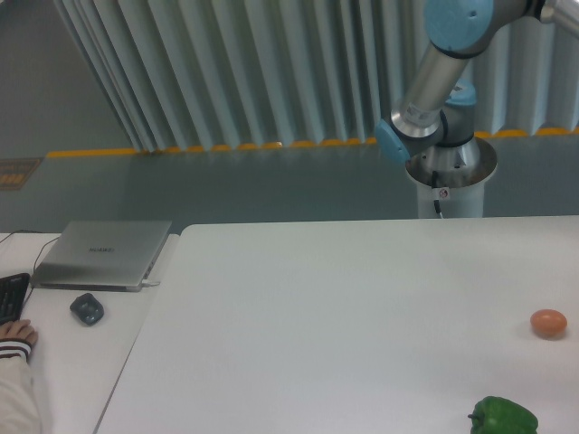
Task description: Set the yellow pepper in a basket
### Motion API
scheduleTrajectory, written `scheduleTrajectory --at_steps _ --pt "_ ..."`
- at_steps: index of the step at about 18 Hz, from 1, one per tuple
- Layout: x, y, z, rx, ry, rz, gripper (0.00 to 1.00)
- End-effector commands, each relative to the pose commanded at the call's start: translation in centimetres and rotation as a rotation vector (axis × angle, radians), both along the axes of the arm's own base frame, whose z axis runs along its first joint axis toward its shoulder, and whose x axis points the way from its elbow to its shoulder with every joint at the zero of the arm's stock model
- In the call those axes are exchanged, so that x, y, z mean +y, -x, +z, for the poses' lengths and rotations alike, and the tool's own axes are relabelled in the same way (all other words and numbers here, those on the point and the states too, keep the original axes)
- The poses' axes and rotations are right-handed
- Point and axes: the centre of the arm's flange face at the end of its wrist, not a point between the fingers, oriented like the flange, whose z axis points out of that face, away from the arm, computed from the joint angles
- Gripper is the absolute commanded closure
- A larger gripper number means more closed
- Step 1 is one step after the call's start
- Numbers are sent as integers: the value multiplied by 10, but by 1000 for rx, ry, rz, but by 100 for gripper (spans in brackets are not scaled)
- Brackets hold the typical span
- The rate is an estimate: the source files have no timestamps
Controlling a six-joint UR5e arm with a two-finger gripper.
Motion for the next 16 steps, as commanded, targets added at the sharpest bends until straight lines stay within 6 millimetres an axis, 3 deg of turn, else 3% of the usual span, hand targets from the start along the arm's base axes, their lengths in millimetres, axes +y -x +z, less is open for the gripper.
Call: scheduleTrajectory --at_steps 1,4,5,10,11,12,14,16 --pt "1 2 2 6 -2 0 67" --pt "1 1 3 8 -1 -4 10" --pt "1 0 4 10 -2 -4 0" --pt "8 -21 24 24 -21 -38 0" --pt "15 -56 39 49 12 -144 0" --pt "15 -75 47 68 34 -213 0" --pt "15 -106 54 94 77 -357 0" --pt "13 -127 49 100 125 -495 0"
